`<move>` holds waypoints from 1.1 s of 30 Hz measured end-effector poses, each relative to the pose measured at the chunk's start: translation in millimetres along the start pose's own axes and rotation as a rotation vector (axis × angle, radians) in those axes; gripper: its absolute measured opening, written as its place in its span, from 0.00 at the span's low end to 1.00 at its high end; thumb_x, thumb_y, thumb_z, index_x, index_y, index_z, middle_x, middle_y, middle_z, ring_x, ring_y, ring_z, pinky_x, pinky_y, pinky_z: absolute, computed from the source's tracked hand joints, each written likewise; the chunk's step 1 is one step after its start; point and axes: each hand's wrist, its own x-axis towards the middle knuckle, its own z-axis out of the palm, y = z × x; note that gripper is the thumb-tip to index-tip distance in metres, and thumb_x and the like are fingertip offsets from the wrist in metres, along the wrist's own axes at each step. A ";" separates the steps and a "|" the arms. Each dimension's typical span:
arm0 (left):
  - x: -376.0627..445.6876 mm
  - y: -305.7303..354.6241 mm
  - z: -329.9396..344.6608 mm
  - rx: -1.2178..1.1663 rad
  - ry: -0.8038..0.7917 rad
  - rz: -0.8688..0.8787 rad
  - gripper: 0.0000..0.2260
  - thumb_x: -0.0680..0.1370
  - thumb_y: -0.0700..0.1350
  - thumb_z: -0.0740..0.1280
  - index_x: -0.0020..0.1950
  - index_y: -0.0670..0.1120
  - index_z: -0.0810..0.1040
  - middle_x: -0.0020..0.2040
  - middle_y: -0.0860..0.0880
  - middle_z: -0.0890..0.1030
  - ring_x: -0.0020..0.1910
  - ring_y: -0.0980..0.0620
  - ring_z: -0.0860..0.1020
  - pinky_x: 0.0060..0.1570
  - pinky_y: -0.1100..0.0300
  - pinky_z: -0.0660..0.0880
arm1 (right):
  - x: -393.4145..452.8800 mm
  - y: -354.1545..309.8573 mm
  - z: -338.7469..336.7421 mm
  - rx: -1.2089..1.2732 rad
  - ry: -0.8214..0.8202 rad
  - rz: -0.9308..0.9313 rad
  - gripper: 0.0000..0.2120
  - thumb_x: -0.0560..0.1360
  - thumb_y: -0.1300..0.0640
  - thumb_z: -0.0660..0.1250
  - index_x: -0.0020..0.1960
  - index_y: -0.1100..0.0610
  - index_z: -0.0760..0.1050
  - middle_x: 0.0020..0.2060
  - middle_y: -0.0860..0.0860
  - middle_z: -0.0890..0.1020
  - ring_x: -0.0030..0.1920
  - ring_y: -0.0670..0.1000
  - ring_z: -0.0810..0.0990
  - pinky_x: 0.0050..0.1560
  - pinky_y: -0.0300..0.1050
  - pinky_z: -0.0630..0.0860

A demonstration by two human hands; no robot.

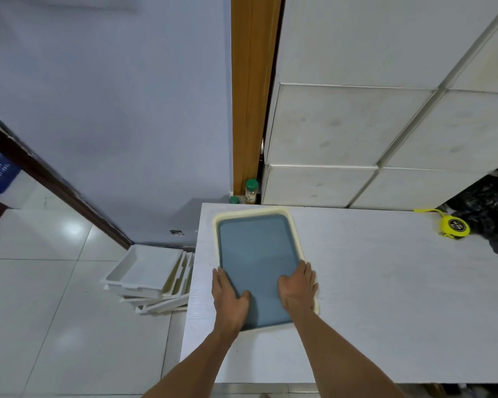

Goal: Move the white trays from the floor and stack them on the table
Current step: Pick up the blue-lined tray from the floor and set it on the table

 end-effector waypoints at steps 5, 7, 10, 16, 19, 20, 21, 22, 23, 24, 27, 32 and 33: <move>0.5 -3.2 16.1 -0.062 0.042 0.003 0.40 0.76 0.40 0.65 0.79 0.48 0.40 0.80 0.50 0.48 0.78 0.46 0.52 0.76 0.48 0.54 | 10.7 8.1 -1.8 -0.051 0.004 -0.128 0.34 0.75 0.61 0.58 0.78 0.56 0.52 0.78 0.57 0.57 0.77 0.58 0.54 0.77 0.55 0.51; 1.4 -9.9 16.8 -0.008 0.046 0.045 0.40 0.77 0.39 0.64 0.79 0.49 0.39 0.80 0.50 0.47 0.78 0.47 0.52 0.76 0.49 0.54 | 12.0 14.0 -0.4 -0.113 -0.010 -0.153 0.34 0.77 0.60 0.57 0.79 0.57 0.48 0.79 0.56 0.53 0.78 0.57 0.52 0.78 0.52 0.50; 2.6 -23.9 17.1 0.124 0.074 0.129 0.36 0.80 0.40 0.60 0.78 0.47 0.38 0.80 0.50 0.43 0.79 0.49 0.48 0.75 0.57 0.48 | 12.0 24.7 2.5 -0.267 0.083 -0.234 0.32 0.79 0.56 0.57 0.79 0.57 0.48 0.77 0.56 0.57 0.75 0.58 0.60 0.74 0.53 0.60; -0.2 -45.8 19.6 0.258 0.217 0.244 0.29 0.81 0.50 0.53 0.79 0.47 0.44 0.80 0.49 0.52 0.77 0.49 0.57 0.75 0.54 0.58 | 10.5 50.7 16.3 -0.351 0.277 -0.301 0.29 0.80 0.49 0.59 0.78 0.57 0.58 0.58 0.59 0.76 0.53 0.57 0.76 0.55 0.51 0.78; 2.9 -48.6 24.1 0.301 0.261 0.230 0.29 0.81 0.52 0.53 0.79 0.49 0.46 0.79 0.49 0.58 0.74 0.49 0.63 0.73 0.52 0.64 | 6.9 53.3 21.5 -0.364 0.347 -0.271 0.28 0.79 0.50 0.60 0.76 0.57 0.62 0.49 0.60 0.77 0.47 0.57 0.77 0.50 0.51 0.79; 3.8 -49.2 24.3 0.320 0.265 0.240 0.28 0.81 0.52 0.54 0.79 0.49 0.47 0.78 0.49 0.59 0.74 0.48 0.64 0.72 0.52 0.64 | 7.1 52.2 21.1 -0.360 0.352 -0.261 0.27 0.79 0.51 0.60 0.76 0.56 0.63 0.48 0.61 0.77 0.46 0.58 0.77 0.48 0.51 0.79; 4.6 -49.3 23.7 0.338 0.265 0.250 0.28 0.82 0.51 0.54 0.79 0.48 0.49 0.78 0.49 0.60 0.73 0.48 0.65 0.72 0.53 0.64 | 7.9 50.6 19.8 -0.361 0.352 -0.251 0.26 0.79 0.51 0.60 0.76 0.56 0.63 0.47 0.61 0.77 0.45 0.58 0.77 0.47 0.51 0.79; 5.4 -48.6 22.2 0.358 0.266 0.260 0.27 0.82 0.50 0.55 0.79 0.48 0.50 0.77 0.48 0.61 0.73 0.48 0.65 0.71 0.53 0.64 | 9.2 49.4 18.1 -0.366 0.348 -0.239 0.26 0.79 0.51 0.60 0.75 0.56 0.64 0.47 0.61 0.77 0.44 0.58 0.78 0.45 0.51 0.79; 6.7 -47.7 20.7 0.386 0.269 0.270 0.26 0.82 0.49 0.55 0.79 0.47 0.52 0.76 0.47 0.63 0.72 0.47 0.66 0.70 0.52 0.66 | 10.5 48.8 16.3 -0.366 0.342 -0.228 0.25 0.79 0.51 0.59 0.75 0.56 0.64 0.46 0.60 0.77 0.43 0.58 0.78 0.42 0.51 0.80; 8.1 -45.7 19.0 0.420 0.272 0.281 0.25 0.81 0.48 0.56 0.78 0.46 0.55 0.75 0.46 0.65 0.70 0.46 0.68 0.69 0.51 0.67 | 11.8 49.1 14.2 -0.365 0.331 -0.219 0.24 0.80 0.51 0.59 0.74 0.55 0.64 0.45 0.60 0.77 0.42 0.57 0.79 0.39 0.50 0.80; 12.4 -37.8 16.3 0.428 0.300 0.266 0.17 0.80 0.44 0.59 0.70 0.45 0.66 0.64 0.44 0.74 0.58 0.46 0.74 0.57 0.52 0.76 | 15.9 56.8 10.5 -0.377 0.273 -0.194 0.19 0.81 0.54 0.56 0.71 0.56 0.64 0.46 0.56 0.78 0.41 0.55 0.81 0.33 0.47 0.77; 15.4 -21.1 9.6 0.490 0.450 0.076 0.09 0.80 0.50 0.61 0.45 0.46 0.70 0.42 0.50 0.72 0.40 0.52 0.69 0.36 0.60 0.68 | 4.0 63.5 20.0 -0.318 0.361 -0.162 0.07 0.78 0.58 0.65 0.48 0.62 0.73 0.38 0.57 0.78 0.35 0.56 0.81 0.25 0.46 0.75; 15.8 -21.9 7.9 0.535 0.431 0.090 0.10 0.80 0.52 0.59 0.44 0.47 0.69 0.41 0.50 0.73 0.38 0.52 0.70 0.35 0.60 0.68 | 3.1 64.7 23.1 -0.327 0.409 -0.161 0.07 0.77 0.59 0.68 0.46 0.63 0.74 0.37 0.58 0.78 0.36 0.57 0.80 0.25 0.47 0.76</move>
